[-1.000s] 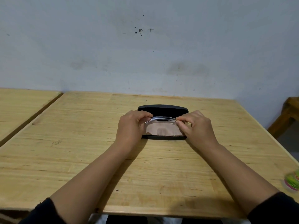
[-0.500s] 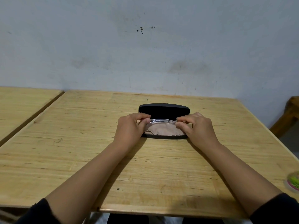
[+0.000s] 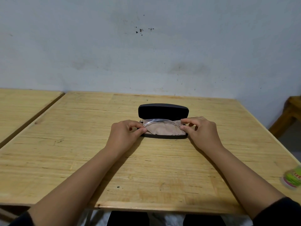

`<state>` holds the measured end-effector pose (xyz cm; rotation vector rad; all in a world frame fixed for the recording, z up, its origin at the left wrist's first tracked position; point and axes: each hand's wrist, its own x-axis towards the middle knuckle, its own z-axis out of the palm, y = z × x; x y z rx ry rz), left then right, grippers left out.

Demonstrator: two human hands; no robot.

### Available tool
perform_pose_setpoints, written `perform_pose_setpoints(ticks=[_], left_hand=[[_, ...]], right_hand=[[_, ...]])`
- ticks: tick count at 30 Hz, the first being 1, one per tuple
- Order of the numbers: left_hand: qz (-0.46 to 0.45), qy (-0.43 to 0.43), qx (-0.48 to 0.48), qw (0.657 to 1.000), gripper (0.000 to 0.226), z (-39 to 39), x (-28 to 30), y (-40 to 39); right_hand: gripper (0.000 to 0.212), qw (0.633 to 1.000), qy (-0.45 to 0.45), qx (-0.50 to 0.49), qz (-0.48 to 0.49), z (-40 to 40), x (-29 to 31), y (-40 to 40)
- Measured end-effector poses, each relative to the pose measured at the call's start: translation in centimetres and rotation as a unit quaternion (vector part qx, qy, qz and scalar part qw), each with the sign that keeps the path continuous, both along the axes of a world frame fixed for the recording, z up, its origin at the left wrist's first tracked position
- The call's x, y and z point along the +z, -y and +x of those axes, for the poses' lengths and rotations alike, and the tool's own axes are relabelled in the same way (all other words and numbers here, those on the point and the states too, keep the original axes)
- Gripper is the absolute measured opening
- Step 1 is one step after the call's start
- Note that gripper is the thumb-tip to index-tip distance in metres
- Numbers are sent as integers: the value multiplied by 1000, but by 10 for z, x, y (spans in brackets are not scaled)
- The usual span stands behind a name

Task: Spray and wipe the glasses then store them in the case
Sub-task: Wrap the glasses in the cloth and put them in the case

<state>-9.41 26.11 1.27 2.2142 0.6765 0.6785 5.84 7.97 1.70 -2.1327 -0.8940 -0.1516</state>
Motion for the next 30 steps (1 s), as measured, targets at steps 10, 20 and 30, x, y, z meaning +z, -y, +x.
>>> perform_pose_setpoints(ticks=[10, 20, 30], left_hand=[[-36, 20, 14, 999, 43, -4, 5, -11], [-94, -30, -86, 991, 88, -4, 1, -18], [-92, -17, -79, 993, 87, -4, 1, -18]], right_hand=[[15, 989, -59, -68, 113, 4, 8, 3], [21, 976, -154, -45, 146, 15, 14, -5], [14, 985, -96, -46, 135, 12, 13, -4]])
